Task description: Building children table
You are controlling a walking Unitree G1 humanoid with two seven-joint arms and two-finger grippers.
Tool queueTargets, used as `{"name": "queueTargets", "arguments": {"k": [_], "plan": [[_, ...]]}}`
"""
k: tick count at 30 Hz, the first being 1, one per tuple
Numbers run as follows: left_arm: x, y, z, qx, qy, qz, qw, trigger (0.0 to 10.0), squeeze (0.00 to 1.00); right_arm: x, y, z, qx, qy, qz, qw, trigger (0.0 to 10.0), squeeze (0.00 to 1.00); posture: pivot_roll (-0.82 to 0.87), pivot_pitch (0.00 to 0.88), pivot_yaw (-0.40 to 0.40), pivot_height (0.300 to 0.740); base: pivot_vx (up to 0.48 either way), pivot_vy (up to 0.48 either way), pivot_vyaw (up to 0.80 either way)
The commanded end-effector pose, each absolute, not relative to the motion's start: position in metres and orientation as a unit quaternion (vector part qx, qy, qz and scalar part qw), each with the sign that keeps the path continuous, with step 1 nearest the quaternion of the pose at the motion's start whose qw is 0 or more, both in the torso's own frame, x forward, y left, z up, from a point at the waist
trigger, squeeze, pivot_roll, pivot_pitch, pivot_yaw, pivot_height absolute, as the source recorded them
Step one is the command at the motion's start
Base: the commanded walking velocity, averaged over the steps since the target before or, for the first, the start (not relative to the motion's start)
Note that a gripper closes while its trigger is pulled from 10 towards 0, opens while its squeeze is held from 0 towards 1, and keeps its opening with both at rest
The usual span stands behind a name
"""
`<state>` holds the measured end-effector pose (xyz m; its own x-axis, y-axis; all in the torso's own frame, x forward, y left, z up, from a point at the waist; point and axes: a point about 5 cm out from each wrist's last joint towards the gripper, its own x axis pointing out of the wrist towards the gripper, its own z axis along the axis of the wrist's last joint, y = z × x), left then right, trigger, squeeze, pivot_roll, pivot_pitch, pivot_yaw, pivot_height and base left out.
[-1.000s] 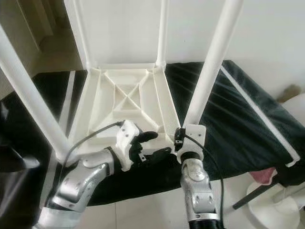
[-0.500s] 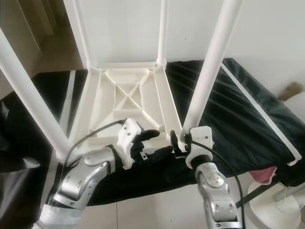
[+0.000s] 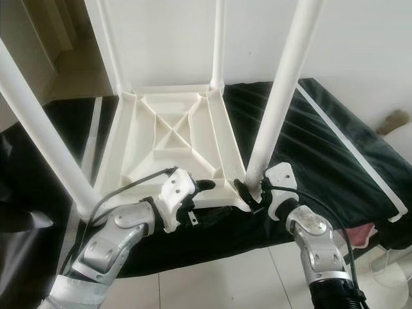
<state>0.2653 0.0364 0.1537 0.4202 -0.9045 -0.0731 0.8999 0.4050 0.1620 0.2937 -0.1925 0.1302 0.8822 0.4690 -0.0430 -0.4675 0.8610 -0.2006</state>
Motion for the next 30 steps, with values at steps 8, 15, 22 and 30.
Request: {"name": "queueTargets", "arguments": {"k": [8, 15, 22, 30], "plan": [[0.265, 0.040, 0.152, 0.105, -0.019, -0.529, 0.842, 10.0, 0.00, 0.304, -0.186, 0.125, -0.109, 0.000, 0.283, 0.953, 0.0, 0.00, -0.01, 0.000, -0.005, 0.740, 0.000, 0.000, 0.00], [0.260, 0.040, 0.149, 0.099, -0.015, -0.532, 0.841, 10.0, 0.00, 0.298, -0.188, 0.118, -0.095, 0.009, 0.231, 0.968, 0.0, 0.00, -0.01, 0.000, -0.010, 0.740, 0.000, 0.000, 0.00], [0.261, 0.041, 0.149, 0.097, -0.012, -0.531, 0.842, 10.0, 0.00, 0.294, -0.184, 0.118, -0.092, -0.001, 0.160, 0.983, 0.0, 0.00, -0.01, 0.000, -0.006, 0.740, 0.000, 0.000, 0.00], [0.262, 0.041, 0.151, 0.090, -0.010, -0.530, 0.843, 10.0, 0.00, 0.285, -0.172, 0.115, -0.019, 0.009, 0.021, 1.000, 0.0, 0.00, -0.02, 0.000, 0.002, 0.740, 0.000, 0.000, 0.00]]}}
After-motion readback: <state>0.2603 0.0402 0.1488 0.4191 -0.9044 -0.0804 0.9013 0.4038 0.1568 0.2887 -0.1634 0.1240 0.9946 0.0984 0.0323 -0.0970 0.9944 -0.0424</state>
